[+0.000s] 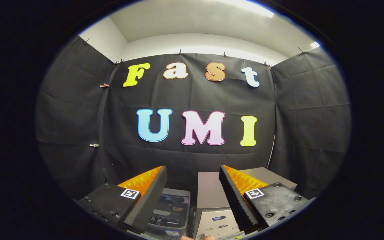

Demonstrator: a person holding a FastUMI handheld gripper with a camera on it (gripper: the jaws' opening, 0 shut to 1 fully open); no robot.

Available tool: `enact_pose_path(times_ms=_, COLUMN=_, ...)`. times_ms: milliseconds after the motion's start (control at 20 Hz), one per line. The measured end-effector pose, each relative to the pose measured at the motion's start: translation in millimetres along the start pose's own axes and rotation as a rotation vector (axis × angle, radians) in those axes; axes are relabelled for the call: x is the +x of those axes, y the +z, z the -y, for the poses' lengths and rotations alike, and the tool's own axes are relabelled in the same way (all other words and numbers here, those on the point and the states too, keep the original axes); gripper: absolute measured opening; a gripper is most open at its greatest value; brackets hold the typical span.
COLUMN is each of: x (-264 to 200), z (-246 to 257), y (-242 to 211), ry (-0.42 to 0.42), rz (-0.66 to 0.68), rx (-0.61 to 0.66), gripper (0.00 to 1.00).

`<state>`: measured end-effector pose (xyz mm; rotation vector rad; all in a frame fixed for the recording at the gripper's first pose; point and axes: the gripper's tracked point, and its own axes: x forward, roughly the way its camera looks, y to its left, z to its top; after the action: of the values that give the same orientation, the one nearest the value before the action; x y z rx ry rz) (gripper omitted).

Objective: Put the clothes into the washing machine and then close the washing machine lid.

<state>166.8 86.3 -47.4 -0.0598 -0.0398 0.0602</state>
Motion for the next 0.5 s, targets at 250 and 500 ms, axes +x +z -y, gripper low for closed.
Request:
enact_pose_path(times_ms=250, x=0.0, z=4.4, y=3.6, ry=-0.018, rz=0.014, rx=0.004, gripper=0.99)
enact_pose_path(times_ms=500, x=-0.9, z=5.4, y=4.1, ry=-0.023, rz=0.018, rx=0.005, gripper=0.99)
